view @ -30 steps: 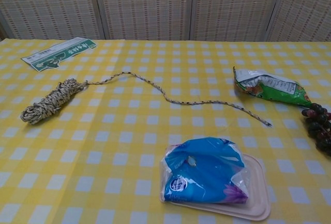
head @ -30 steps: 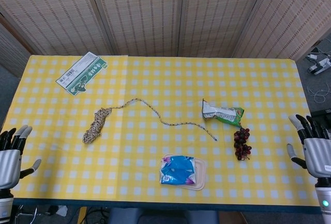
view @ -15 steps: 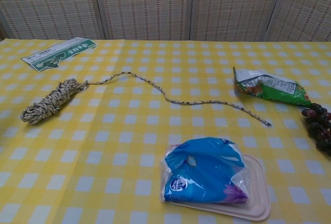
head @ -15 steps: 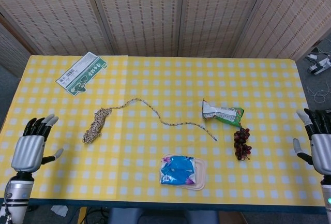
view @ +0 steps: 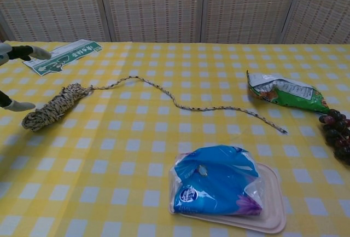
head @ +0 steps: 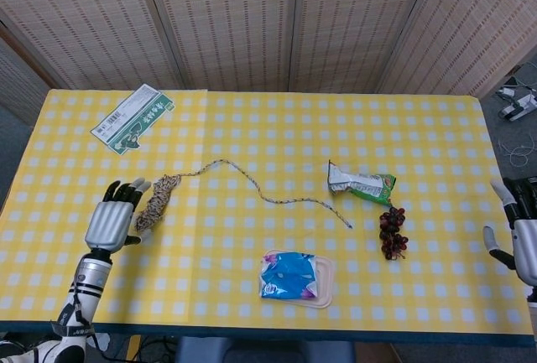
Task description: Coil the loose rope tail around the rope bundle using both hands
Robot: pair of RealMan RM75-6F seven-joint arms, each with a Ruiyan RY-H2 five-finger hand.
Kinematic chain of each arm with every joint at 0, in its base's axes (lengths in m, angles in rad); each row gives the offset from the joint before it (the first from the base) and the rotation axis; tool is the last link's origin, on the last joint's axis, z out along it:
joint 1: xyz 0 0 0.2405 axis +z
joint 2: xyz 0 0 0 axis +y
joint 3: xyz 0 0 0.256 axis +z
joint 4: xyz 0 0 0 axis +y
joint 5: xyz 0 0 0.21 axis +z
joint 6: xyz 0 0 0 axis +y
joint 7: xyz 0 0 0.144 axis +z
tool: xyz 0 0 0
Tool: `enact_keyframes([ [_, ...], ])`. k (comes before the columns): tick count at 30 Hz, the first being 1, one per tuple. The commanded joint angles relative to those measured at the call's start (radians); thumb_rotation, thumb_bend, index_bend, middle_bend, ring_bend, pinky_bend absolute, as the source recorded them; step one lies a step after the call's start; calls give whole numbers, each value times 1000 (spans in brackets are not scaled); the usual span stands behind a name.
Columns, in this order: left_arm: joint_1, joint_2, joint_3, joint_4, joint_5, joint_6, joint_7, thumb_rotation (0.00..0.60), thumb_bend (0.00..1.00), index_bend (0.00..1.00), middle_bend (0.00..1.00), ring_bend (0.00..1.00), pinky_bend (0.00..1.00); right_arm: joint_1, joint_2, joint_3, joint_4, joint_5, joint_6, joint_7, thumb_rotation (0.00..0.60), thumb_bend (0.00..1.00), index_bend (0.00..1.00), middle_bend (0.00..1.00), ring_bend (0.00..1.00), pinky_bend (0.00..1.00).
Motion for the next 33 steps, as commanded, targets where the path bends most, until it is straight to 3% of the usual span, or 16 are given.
enact_keyframes([
  [1, -34, -52, -5, 43, -67, -20, 58, 514, 204, 157, 117, 140, 45, -2, -1, -1, 3, 1, 2, 4, 600, 395, 100, 87, 25, 52],
  [3, -46, -75, -7, 61, -103, -21, 82, 499, 204, 160, 117, 142, 45, -4, -2, -1, 6, 2, 1, 7, 600, 395, 100, 87, 25, 52],
  [7, -65, -107, -7, 80, -166, -18, 132, 387, 204, 167, 125, 147, 45, -4, -5, -1, 11, 4, 0, 9, 600, 395, 100, 87, 25, 52],
  [9, -75, -125, -9, 89, -199, -14, 153, 363, 204, 173, 131, 149, 45, -3, -7, -1, 13, 4, -1, 11, 600, 395, 100, 87, 25, 52],
  [20, -122, -224, 4, 210, -290, 27, 256, 349, 204, 214, 182, 175, 44, -5, -8, 0, 24, 14, -7, 18, 600, 396, 100, 87, 25, 52],
  [33, -138, -266, 1, 289, -358, 24, 269, 323, 204, 260, 249, 221, 45, -6, -5, 2, 29, 18, -9, 24, 600, 395, 100, 87, 25, 52],
])
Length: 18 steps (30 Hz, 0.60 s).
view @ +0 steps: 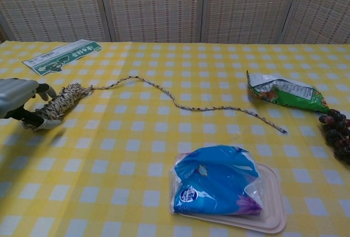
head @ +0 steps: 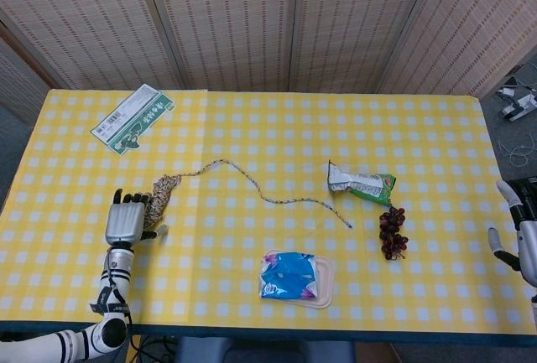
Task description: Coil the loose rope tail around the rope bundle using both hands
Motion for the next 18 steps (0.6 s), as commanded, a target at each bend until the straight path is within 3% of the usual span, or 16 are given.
enact_keyframes([
  [1, -8, -15, -8, 23, -14, -2, 0, 316, 204, 264, 255, 226, 45, -1, 1, 0, 0, 0, 0, 0, 600, 395, 100, 87, 25, 52],
  [7, -26, -41, -24, 67, -40, -5, 9, 263, 204, 306, 299, 267, 45, -5, 3, -1, 3, 5, 1, 4, 600, 395, 100, 87, 25, 52],
  [18, -47, -91, -13, 163, -41, 1, 37, 265, 204, 350, 347, 305, 45, -7, 3, -2, 6, 9, -1, 5, 600, 395, 100, 87, 25, 52],
])
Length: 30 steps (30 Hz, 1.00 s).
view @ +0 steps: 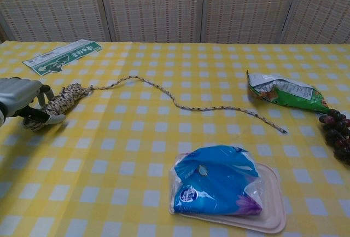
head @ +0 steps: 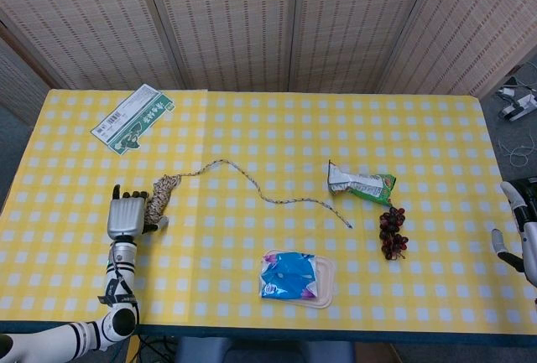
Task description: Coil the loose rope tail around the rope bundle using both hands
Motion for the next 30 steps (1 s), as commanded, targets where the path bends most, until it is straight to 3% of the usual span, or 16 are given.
enact_keyframes([
  [1, -5, -19, 0, 32, 3, 0, -3, 266, 204, 356, 357, 315, 45, 0, 0, 0, 0, 1, 0, -1, 600, 395, 100, 87, 25, 52],
  [16, -6, -57, -11, 136, 32, -20, -56, 256, 204, 480, 520, 435, 73, -2, 2, 2, -8, 10, -2, -13, 600, 396, 100, 87, 25, 52],
  [30, -3, -63, -10, 218, 120, -35, -153, 291, 204, 618, 684, 564, 163, -1, 4, 5, -14, 13, -1, -20, 600, 395, 100, 87, 25, 52],
])
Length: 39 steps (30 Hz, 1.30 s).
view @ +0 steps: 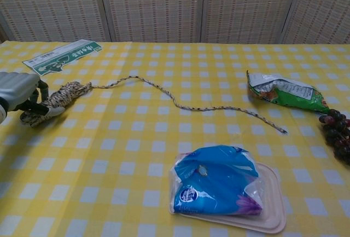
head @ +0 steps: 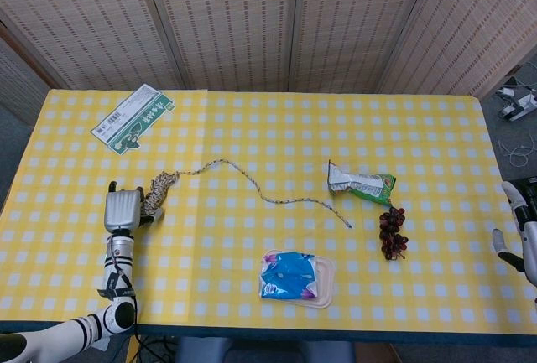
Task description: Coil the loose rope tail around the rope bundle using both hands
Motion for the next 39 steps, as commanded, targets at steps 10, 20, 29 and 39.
enact_keyframes([
  [10, 2, -26, 8, 99, 39, -29, -22, 349, 205, 645, 710, 579, 185, -1, 4, 0, -9, 0, 2, -11, 600, 395, 100, 87, 25, 52],
  [20, 2, -43, -3, 159, 75, -41, -76, 414, 268, 695, 772, 620, 218, -3, 5, 0, -15, 1, 6, -16, 600, 395, 100, 87, 25, 52],
  [29, 0, -30, -22, 165, 116, -43, -146, 488, 278, 727, 810, 651, 241, -4, 5, 0, -18, 3, 8, -20, 600, 395, 100, 87, 25, 52],
  [39, -1, 78, -59, 33, 237, 7, -353, 352, 279, 737, 819, 659, 253, 28, 34, 2, -55, -14, -34, -61, 600, 397, 100, 90, 25, 52],
])
